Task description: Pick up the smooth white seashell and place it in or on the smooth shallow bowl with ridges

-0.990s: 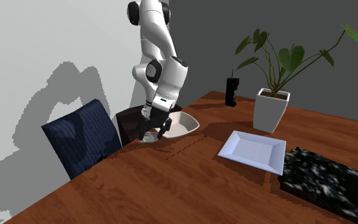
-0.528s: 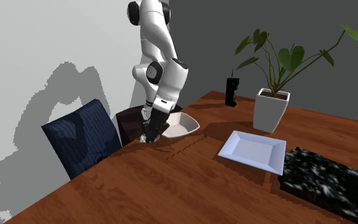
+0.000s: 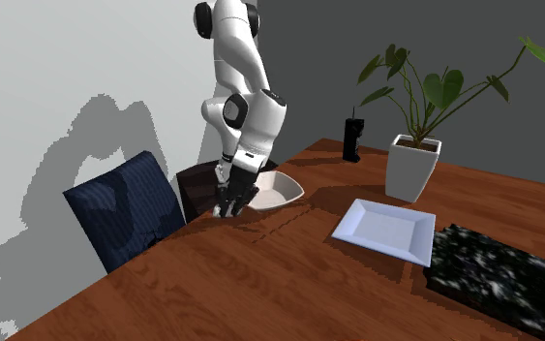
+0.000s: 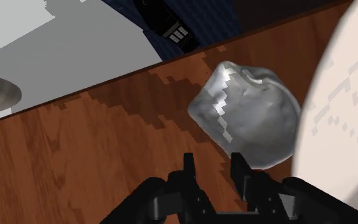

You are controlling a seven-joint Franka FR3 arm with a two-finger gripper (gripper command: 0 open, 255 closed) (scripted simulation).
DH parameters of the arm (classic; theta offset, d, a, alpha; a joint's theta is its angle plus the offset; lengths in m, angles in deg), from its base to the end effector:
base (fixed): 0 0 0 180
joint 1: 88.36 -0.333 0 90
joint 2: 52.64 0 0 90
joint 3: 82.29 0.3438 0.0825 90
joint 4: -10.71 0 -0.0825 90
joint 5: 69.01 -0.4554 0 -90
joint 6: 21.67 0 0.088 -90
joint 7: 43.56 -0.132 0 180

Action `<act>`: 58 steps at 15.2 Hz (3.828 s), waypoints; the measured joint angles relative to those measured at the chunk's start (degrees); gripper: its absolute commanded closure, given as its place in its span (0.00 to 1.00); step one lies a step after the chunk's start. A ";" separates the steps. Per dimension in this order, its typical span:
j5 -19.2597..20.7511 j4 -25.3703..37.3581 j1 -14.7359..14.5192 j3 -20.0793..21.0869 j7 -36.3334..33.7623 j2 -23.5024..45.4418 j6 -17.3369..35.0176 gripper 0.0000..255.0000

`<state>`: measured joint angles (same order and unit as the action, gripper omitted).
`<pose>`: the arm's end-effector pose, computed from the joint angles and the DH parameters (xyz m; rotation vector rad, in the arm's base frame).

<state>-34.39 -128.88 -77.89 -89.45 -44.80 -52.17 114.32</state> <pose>0.4937 -0.1739 0.2453 2.7430 0.1734 -0.1742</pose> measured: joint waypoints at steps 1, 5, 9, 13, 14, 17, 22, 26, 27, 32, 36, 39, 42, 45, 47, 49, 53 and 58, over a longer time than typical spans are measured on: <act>-0.52 -1.47 0.13 -0.12 2.81 -1.45 0.85 0.00; -6.58 -10.61 -0.74 -3.61 37.36 -10.46 4.84 0.00; -11.03 -15.60 -3.11 -9.58 66.74 -16.77 4.22 0.00; -10.67 -16.54 -3.04 -10.93 69.44 -14.07 7.95 0.00; -10.58 -16.56 -3.02 -11.07 69.41 -13.04 9.00 0.00; -10.33 -16.74 -2.85 -11.35 69.48 -11.89 10.39 0.00; -10.28 -16.80 -2.84 -11.36 69.44 -11.77 10.58 1.00; -10.28 -16.79 -2.84 -11.36 69.44 -11.78 10.58 1.00; -10.28 -16.79 -2.84 -11.36 69.44 -11.78 10.57 1.00; -10.28 -16.80 -2.84 -11.36 69.44 -11.77 10.59 1.00; -10.85 -16.19 -3.04 -11.10 70.04 -14.25 7.54 1.00; -11.24 -15.68 -3.11 -10.90 70.62 -16.56 4.75 1.00; -11.74 -14.88 -3.25 -10.62 71.16 -18.69 1.85 1.00; -12.23 -14.04 -3.37 -10.30 71.72 -20.92 -1.20 1.00; -12.64 -13.08 -3.52 -10.11 72.13 -21.95 -3.16 1.00; -12.93 -12.51 -3.63 -9.79 72.31 -23.27 -5.06 1.00; -13.51 -10.91 -3.75 -9.37 73.03 -25.54 -8.87 1.00; -14.42 -10.42 -4.52 -7.75 71.97 -27.92 -12.11 1.00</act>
<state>-48.82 -139.30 -82.40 -97.19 27.17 -80.09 102.21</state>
